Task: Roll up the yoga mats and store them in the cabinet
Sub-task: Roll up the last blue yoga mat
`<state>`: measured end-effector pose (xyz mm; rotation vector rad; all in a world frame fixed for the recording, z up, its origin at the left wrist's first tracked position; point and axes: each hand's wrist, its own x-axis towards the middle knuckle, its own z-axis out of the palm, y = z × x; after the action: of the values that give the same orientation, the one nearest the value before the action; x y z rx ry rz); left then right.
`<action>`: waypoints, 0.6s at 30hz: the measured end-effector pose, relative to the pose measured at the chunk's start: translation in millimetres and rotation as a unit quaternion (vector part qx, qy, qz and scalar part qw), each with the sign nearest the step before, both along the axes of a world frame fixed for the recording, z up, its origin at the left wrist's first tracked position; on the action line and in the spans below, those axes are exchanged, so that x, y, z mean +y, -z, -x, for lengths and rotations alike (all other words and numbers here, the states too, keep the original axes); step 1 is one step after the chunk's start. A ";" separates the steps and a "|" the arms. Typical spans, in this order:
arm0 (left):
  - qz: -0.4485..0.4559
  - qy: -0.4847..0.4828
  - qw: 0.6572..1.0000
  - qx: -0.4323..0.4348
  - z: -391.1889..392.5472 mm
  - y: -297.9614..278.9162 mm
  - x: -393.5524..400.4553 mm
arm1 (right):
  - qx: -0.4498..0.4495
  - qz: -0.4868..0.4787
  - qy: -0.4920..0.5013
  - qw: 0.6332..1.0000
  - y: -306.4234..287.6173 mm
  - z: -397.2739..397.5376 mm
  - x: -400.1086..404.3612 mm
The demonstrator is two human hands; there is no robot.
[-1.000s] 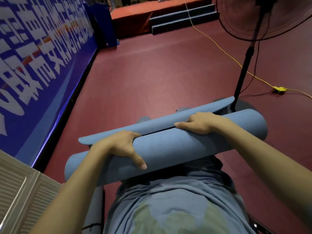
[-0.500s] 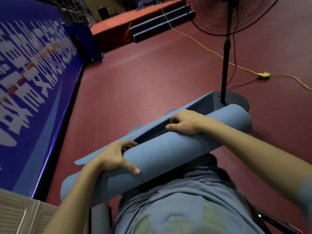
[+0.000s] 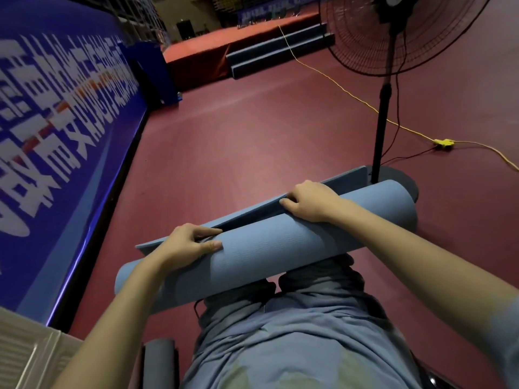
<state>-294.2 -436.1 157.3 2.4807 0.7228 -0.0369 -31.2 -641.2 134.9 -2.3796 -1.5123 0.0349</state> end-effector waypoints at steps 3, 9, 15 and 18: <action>-0.067 -0.029 0.997 -0.033 -5.4 4.7 -3.7 | -0.057 0.018 -0.029 0.998 7.5 14.3 -8.5; -0.054 -0.007 0.998 0.039 4.8 -4.2 -7.6 | -0.136 0.001 -0.022 0.990 14.6 21.7 -15.4; -0.224 0.060 0.953 0.196 -8.7 -0.1 -37.8 | -0.091 0.046 -0.005 0.995 13.1 17.0 -5.6; -0.232 0.056 0.950 0.203 -12.5 6.0 -34.0 | -0.078 0.062 0.000 0.995 8.2 17.7 0.1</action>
<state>-281.7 -470.0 151.3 3.0082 0.8289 -0.4832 -48.9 -641.0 126.7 -2.5312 -1.6231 -0.0599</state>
